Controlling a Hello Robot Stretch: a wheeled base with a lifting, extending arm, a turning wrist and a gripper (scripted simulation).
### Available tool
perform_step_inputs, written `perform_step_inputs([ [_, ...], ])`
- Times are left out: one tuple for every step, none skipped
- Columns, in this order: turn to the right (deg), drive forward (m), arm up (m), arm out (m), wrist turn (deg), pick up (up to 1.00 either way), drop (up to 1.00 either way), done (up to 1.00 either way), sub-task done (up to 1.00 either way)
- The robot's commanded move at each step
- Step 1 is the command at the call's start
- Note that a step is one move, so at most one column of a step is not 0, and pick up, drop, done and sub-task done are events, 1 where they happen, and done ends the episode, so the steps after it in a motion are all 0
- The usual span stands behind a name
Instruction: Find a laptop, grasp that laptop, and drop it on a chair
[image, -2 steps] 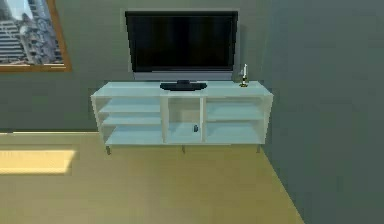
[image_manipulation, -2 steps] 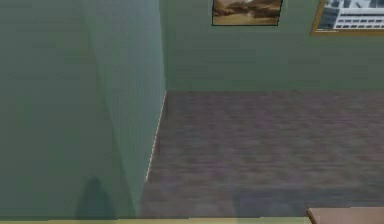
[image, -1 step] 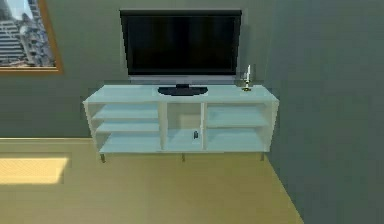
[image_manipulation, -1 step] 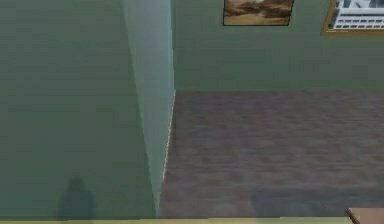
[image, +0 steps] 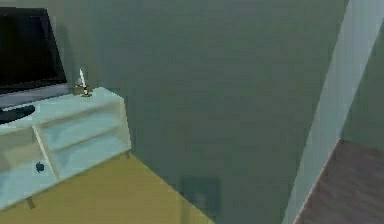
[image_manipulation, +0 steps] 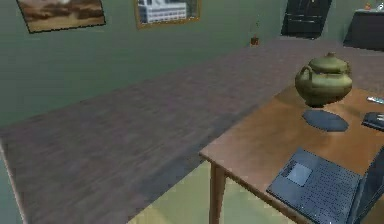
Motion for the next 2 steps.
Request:
perform_step_inputs([
  [36.0, 0.0, 0.0, 0.0, 0.0, 0.0, 0.0, 0.0, 0.0],
  [0.0, 0.0, 0.5, 0.0, 0.0, 0.0, 0.0, 0.0, 0.0],
])
